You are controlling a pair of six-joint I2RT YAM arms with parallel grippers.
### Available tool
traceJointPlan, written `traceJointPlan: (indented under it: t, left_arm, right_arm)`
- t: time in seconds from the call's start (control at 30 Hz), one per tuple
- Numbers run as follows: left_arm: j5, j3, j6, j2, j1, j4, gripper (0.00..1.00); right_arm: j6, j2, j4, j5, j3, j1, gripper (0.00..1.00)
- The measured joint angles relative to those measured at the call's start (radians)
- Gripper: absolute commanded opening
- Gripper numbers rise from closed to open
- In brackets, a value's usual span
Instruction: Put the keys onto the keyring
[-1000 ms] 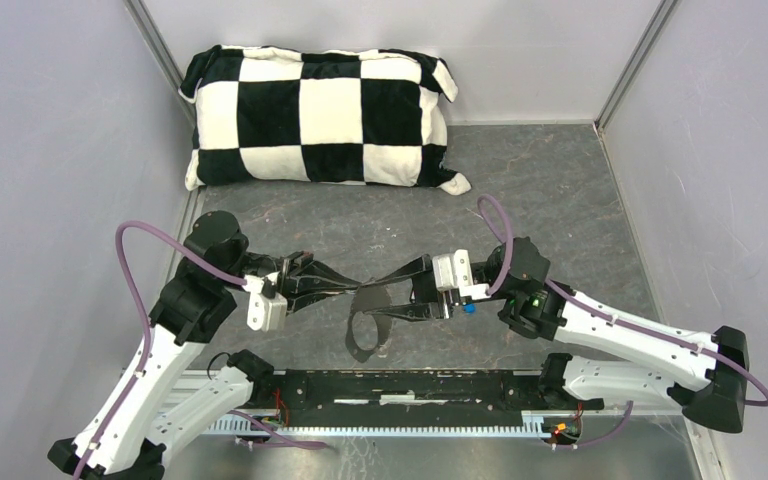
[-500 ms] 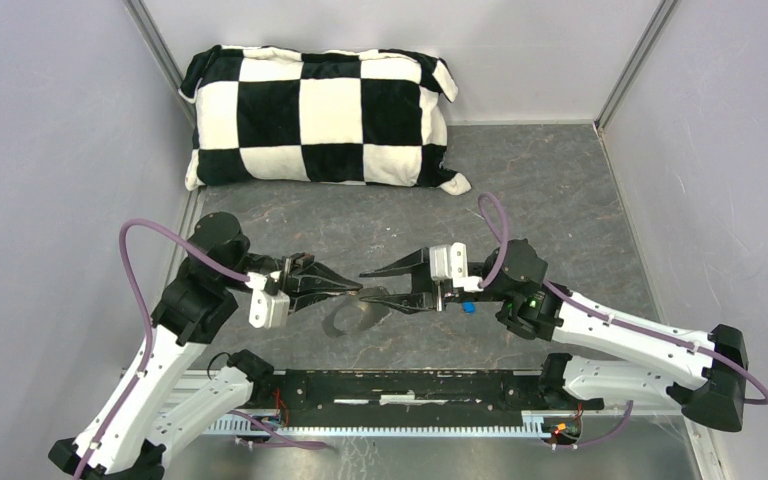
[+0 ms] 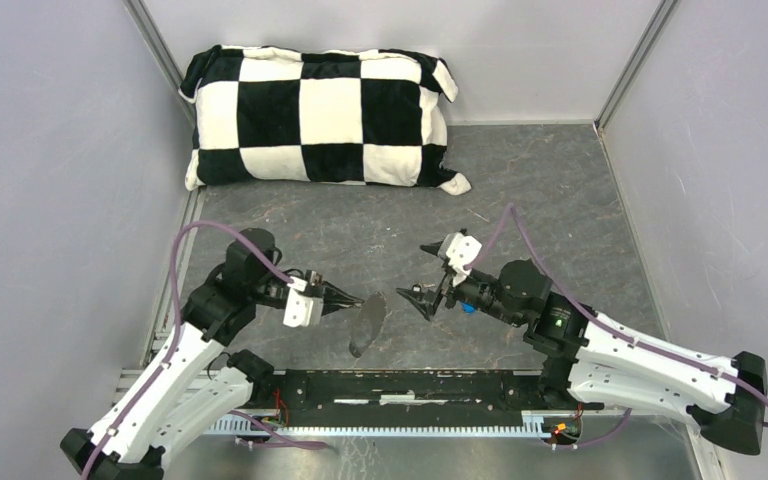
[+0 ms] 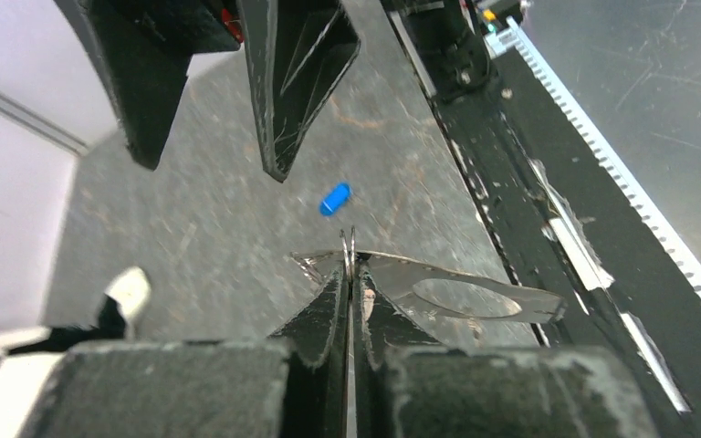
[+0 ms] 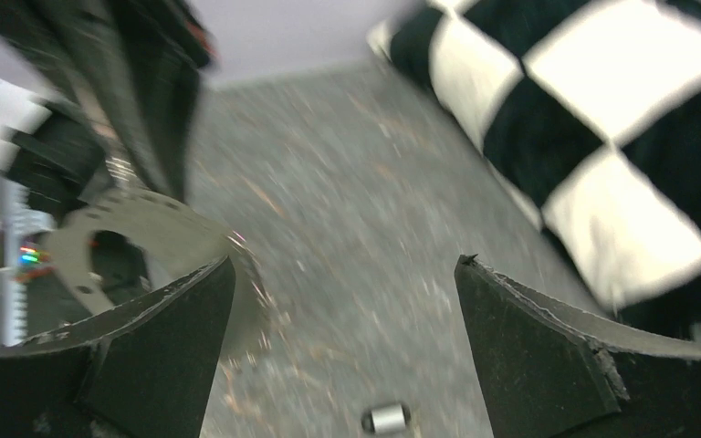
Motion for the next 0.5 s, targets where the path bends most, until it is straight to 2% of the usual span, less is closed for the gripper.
traceJointPlan:
  t: [0.1,0.2,0.37,0.5]
  left_arm:
    - [-0.031,-0.052,0.0,0.025,0.001,0.002,0.02]
    - [-0.061,-0.08,0.019,0.071,0.007,0.003,0.02]
    - [-0.078,-0.098,0.052,0.099,0.016,0.005,0.02]
    - [-0.089,-0.108,0.058,0.101,0.02,0.009,0.02]
  right_arm:
    - [0.074,-0.005,-0.052,0.093,-0.1,-0.069,0.92]
    - [0.177,0.025,-0.1,0.138,-0.188,-0.183,0.92]
    - [0.27,0.175,-0.098,0.129,-0.221,-0.257,0.94]
    - [0.277,0.317,-0.041,0.062,-0.221,-0.279,0.87]
